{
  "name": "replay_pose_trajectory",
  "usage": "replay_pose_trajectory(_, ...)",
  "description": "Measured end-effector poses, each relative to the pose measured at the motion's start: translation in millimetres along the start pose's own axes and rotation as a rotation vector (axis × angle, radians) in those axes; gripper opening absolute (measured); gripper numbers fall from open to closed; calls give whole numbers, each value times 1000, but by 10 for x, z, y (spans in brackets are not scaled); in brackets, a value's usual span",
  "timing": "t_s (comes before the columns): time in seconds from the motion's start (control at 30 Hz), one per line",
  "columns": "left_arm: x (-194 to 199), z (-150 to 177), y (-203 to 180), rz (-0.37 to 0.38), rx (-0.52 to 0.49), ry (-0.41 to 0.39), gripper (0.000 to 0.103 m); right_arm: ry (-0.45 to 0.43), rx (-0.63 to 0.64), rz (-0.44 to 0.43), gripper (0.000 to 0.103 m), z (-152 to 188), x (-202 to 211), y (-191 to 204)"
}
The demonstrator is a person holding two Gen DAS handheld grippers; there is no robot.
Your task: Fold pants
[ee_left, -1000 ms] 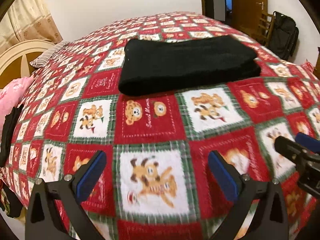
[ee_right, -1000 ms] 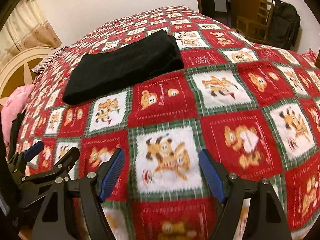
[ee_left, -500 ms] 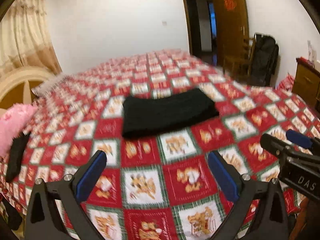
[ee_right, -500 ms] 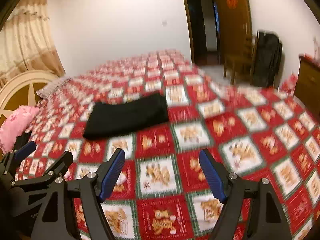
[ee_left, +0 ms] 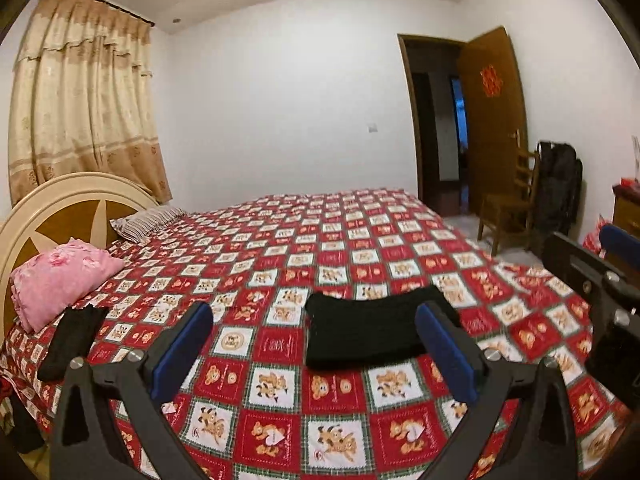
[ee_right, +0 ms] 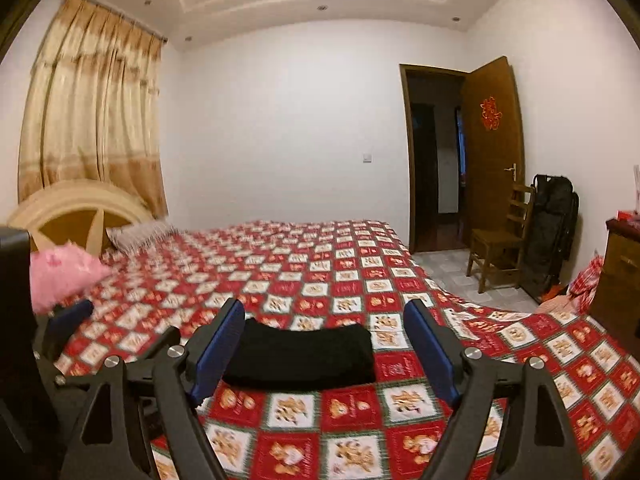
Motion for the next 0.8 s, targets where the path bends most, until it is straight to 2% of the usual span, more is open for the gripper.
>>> replay_pose_trajectory(0.2,-63,105,-54,32,17,42,103,46,-36,17,85,168,-95,-65)
replay_pose_trajectory(0.37,-43,114,-71,30,23,51,103,38,-83,25,85,190,-70,-172)
replay_pose_trajectory(0.8,-23,113,-58,21,29,60,103,63,-72,14,85,228,-102,-153)
Point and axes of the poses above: each gripper's, at about its wrist camera, not at the fingertips, and x roughly against the way its jaws point, y to its left, z to its underside, the point moved 1 cm from there along -x, roughly the way its jaws point, and after that the axes turned 3 degrees about x, right-handed, at the moved point
